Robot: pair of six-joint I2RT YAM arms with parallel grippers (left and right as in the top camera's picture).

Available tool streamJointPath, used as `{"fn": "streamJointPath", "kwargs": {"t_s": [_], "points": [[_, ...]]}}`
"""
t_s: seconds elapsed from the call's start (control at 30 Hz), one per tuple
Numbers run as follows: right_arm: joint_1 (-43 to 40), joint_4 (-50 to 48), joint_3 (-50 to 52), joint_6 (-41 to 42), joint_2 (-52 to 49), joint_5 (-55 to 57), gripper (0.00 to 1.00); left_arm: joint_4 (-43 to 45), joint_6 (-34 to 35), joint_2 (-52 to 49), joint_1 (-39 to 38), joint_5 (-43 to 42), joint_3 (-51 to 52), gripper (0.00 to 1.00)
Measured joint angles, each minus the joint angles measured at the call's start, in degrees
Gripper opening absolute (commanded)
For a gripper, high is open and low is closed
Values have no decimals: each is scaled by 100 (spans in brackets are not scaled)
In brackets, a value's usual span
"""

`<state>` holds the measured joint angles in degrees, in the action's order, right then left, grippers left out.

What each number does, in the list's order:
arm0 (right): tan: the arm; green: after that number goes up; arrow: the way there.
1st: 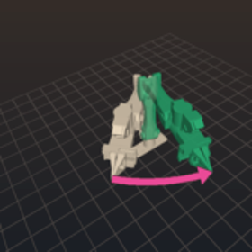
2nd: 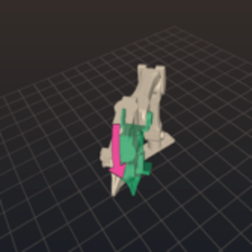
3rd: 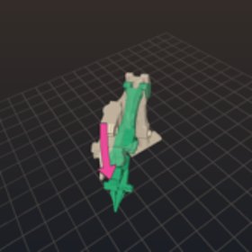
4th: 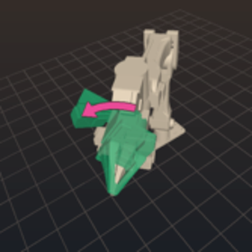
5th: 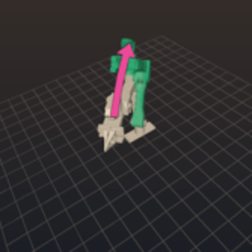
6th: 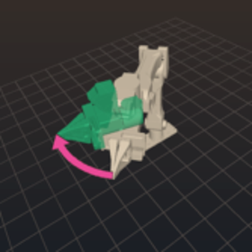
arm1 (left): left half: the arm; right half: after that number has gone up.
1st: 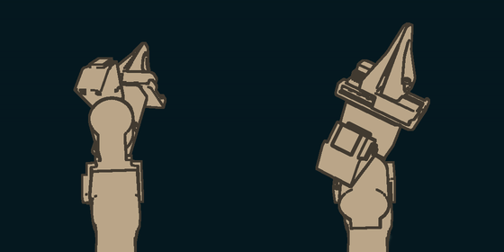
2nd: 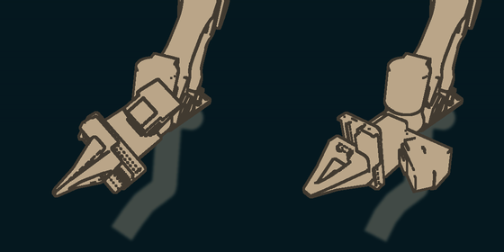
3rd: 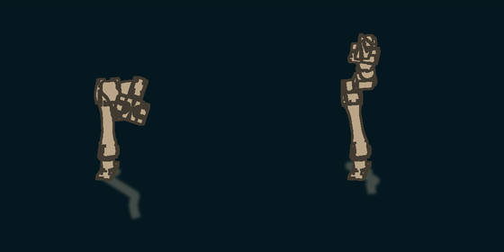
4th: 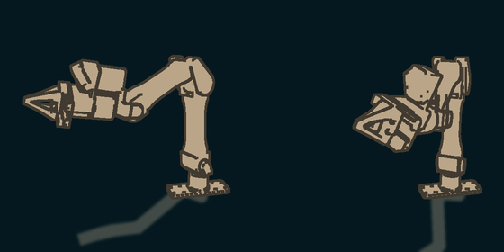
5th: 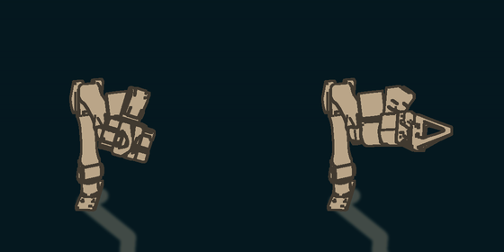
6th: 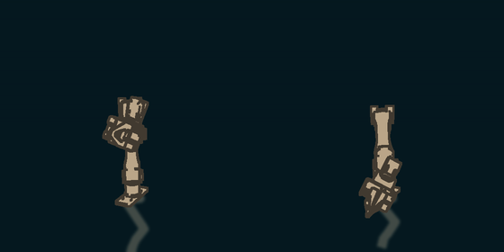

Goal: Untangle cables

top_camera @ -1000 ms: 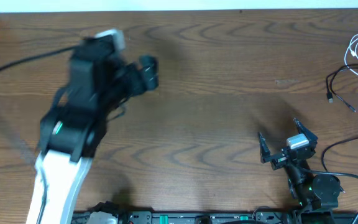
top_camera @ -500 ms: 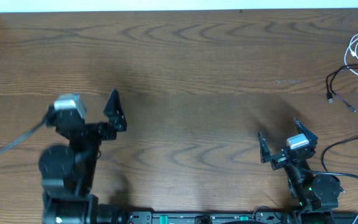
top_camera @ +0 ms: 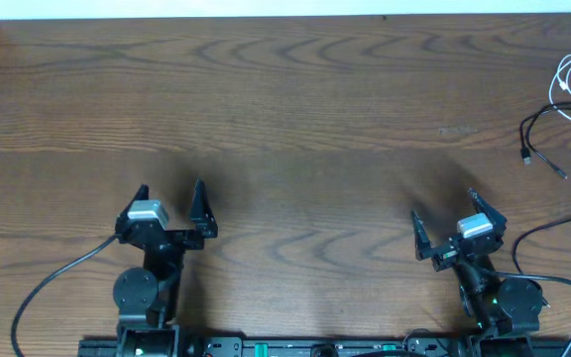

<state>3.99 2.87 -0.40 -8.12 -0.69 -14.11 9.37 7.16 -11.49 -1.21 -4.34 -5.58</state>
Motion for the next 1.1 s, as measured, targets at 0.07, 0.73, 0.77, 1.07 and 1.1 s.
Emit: {"fn": "streamJointPath", "kwargs": {"t_s": [0.07, 0.73, 0.77, 1.07, 1.1], "points": [[0, 0, 0, 0, 0, 0, 99, 4, -72, 164, -2, -2, 201, 100], [0, 0, 0, 0, 0, 0, 99, -1058, -448, 1086, 0, 127, 490, 100], [0, -2, 0, 0, 0, 0, 99, -1058, -448, 1086, 0, 127, 490, 100], [0, -2, 0, -2, 0, 0, 99, -1060, -448, 1086, 0, 127, 487, 100], [0, 0, 0, 0, 0, 0, 99, -1062, -448, 1086, 0, 129, 487, 100]]}}
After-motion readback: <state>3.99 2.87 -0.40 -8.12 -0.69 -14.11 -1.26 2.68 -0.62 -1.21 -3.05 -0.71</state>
